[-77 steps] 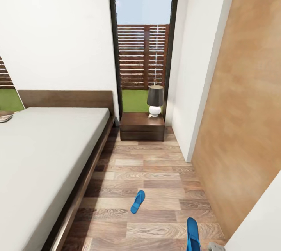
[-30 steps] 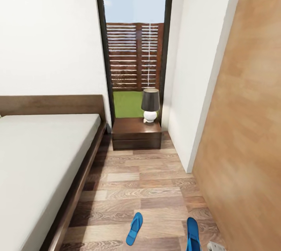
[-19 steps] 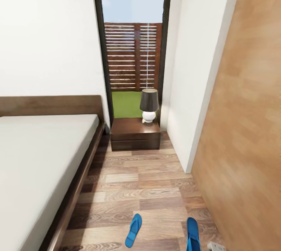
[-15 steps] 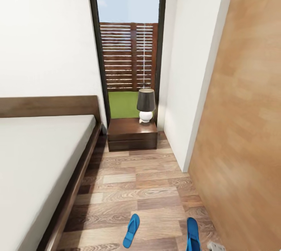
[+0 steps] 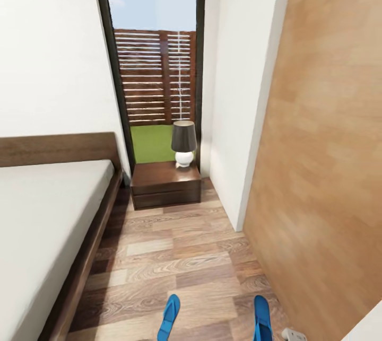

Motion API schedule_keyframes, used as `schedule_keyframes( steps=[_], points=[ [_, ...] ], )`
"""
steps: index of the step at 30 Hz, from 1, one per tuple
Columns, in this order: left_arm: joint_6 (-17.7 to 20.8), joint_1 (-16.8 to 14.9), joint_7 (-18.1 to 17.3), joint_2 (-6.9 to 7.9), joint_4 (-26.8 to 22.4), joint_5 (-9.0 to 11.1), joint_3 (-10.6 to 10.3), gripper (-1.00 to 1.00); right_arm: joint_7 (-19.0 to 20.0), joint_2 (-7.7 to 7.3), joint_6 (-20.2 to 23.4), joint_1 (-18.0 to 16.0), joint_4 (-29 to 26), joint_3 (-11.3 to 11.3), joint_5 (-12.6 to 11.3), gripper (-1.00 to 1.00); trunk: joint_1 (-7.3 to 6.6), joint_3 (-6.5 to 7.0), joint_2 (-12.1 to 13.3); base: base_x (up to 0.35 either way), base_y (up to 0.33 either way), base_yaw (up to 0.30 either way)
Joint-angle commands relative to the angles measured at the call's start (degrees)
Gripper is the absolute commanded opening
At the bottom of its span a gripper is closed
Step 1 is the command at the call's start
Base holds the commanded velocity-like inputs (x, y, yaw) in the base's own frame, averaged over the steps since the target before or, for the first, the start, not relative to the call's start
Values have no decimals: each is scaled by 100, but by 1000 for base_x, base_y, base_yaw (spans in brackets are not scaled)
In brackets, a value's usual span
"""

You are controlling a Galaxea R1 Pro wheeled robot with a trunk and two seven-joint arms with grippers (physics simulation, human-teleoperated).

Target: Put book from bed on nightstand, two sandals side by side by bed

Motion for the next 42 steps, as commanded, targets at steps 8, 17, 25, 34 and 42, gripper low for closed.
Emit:
schedule_keyframes(
  steps=[8, 17, 25, 34, 42],
  points=[
    [-11, -3, -15, 4, 5, 26, -4, 100, 19, -3, 34, -3, -2, -3, -62, -100, 2, -6, -3, 289, 98, -31],
    [-13, -3, -15, 0, 5, 26, -4, 100, 20, -3, 34, -3, -2, -3, -62, -100, 2, -6, -3, 135, 21, -1],
    [-11, -3, -15, -4, 5, 26, -11, 100, 21, -2, 34, -3, -2, -3, -62, -100, 2, -6, -3, 195, 0, 0],
    [-11, -3, -15, -5, 5, 26, -13, 100, 20, -2, 34, -3, -2, -3, -62, -100, 2, -6, -3, 231, 0, 0],
    [-16, -3, -15, -5, 5, 26, -13, 100, 23, 0, 34, -3, -1, -3, -62, -100, 2, -6, -3, 14, 0, 0]
  ],
)
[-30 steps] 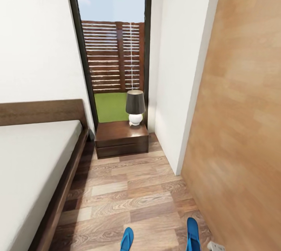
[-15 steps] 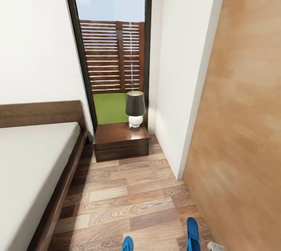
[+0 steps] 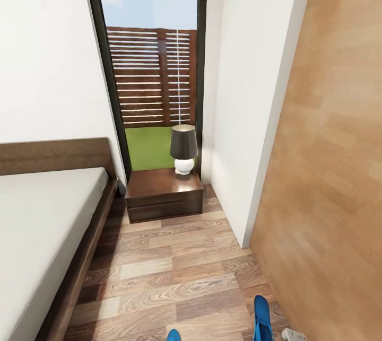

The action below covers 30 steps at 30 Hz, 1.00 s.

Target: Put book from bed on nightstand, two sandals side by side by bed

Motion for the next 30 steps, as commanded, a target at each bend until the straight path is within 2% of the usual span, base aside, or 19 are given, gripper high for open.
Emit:
schedule_keyframes(
  steps=[1, 27, 30],
  points=[
    [-16, -4, -14, 1, 6, 26, -5, 100, 20, 0, 34, -2, -1, -3, -62, -100, 0, -6, -3, 2, 0, 0],
    [-3, -4, 0, 8, -29, 17, 4, 100, 27, -6, 32, -2, 6, -3, -68, -100, 0, -6, -3, 0, 0, 0],
    [38, -52, 154, -3, -206, 11, -2, 100, 26, -6, 29, -2, 6, -3, -64, -100, 0, -6, -3, 0, 0, 0]
  ],
)
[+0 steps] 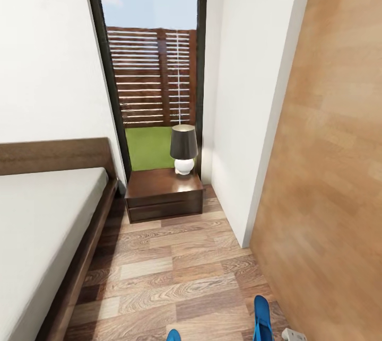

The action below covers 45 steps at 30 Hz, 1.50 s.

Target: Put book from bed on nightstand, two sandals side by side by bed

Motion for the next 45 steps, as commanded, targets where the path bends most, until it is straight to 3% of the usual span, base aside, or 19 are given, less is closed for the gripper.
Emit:
schedule_keyframes(
  steps=[1, 2, 3, 4, 7, 9, 15, 17, 19, 24, 27, 35, 40, 45],
  points=[
    [48, -86, 107, -11, -181, 24, -10, 100, 18, -1, 32, -3, -1, -3, -61, -100, 0, -6, -3, 0, 0, 0],
    [102, -136, 173, -24, -298, 20, -13, 100, 17, -1, 31, -3, -1, -3, -61, -100, 0, -6, -3, 0, 0, 0],
    [408, -276, 386, -87, -723, 6, -20, 100, 17, -1, 30, -3, -1, -3, -61, -100, 0, -6, -3, 0, 0, 0],
    [1113, -392, 736, -181, -1332, -18, -29, 100, 14, -1, 29, -3, -1, -3, -61, -100, 0, -6, -3, 0, 0, 0],
    [1841, -545, 1110, -274, -1943, -29, -32, 100, 12, -1, 29, -3, -1, -3, -60, -100, 0, -6, -3, 0, 0, 0],
    [2433, -869, 1390, -349, -2468, -26, -34, 100, 15, -1, 29, -3, -1, -3, -60, -100, 0, -6, -3, 0, 0, 0],
    [3713, -1760, 1600, -536, -2853, -20, -35, 100, 13, -1, 29, -3, -1, -3, -61, -100, 0, -6, -3, 0, 0, 0],
    [3920, -1926, 1659, -564, -2821, -22, -40, 100, 16, -1, 29, -3, -1, -3, -61, -100, 0, -6, -3, 0, 0, 0],
    [4139, -2121, 1953, -635, -2600, -32, -54, 100, 13, -1, 29, -3, -1, -3, -60, -100, 0, -6, -3, 0, 0, 0],
    [4130, -2230, 2780, -728, -1966, -34, -148, 100, 15, -3, 29, -3, -1, -3, -60, -100, 0, -6, -3, 0, 0, 0],
    [3826, -2249, 3074, -751, -1643, -35, -277, 100, 14, -3, 29, -3, -1, -3, -60, -100, 0, -6, -3, 0, 0, 0],
    [3597, -2258, 3243, -759, -1495, -30, -715, 100, 11, -1, 31, -3, -1, -3, -60, -100, 0, -6, -3, 0, 0, 0],
    [3597, -2258, 3254, -760, -1492, -26, -841, 100, 11, -1, 32, -3, -1, -3, -60, -100, 0, -6, -3, 0, 0, 0],
    [3596, -2259, 3257, -760, -1491, -23, -881, 100, 9, -1, 31, -3, -1, -3, -60, -100, 110, -96, -204, 0, 0, 0]
  ],
)
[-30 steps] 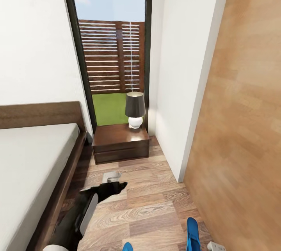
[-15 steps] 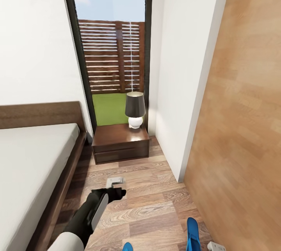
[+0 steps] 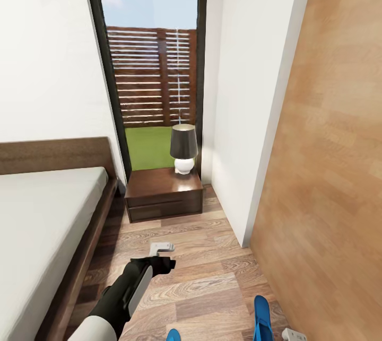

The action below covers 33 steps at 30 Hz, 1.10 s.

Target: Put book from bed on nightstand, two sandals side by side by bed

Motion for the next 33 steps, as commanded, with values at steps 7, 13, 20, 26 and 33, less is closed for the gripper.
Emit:
schedule_keyframes(
  steps=[7, 13, 20, 26, 33],
  points=[
    [31, -3, 43, 2, -8, 60, -22, 100, 16, -2, 34, -3, -1, -6, -59, -100, 44, -43, -85, 0, 0, 0],
    [41, -3, 43, 2, -8, 65, -22, 100, 18, -1, 34, -3, -1, -6, -62, -100, 176, -150, -326, 0, 0, 0],
    [42, -3, 37, 2, -8, 68, -22, 100, 18, -1, 32, -3, -1, -6, -70, -100, 330, -276, -607, 0, 0, 0],
    [42, -3, 34, 2, -8, 69, -22, 100, 20, -2, 35, -3, -1, -6, -71, -100, 462, -384, -847, 0, 0, 0],
    [49, -3, 34, 2, -8, 69, -24, 100, 20, -4, 38, -3, -1, -6, -72, -100, 616, -509, -1128, 0, 0, 0]
  ],
)
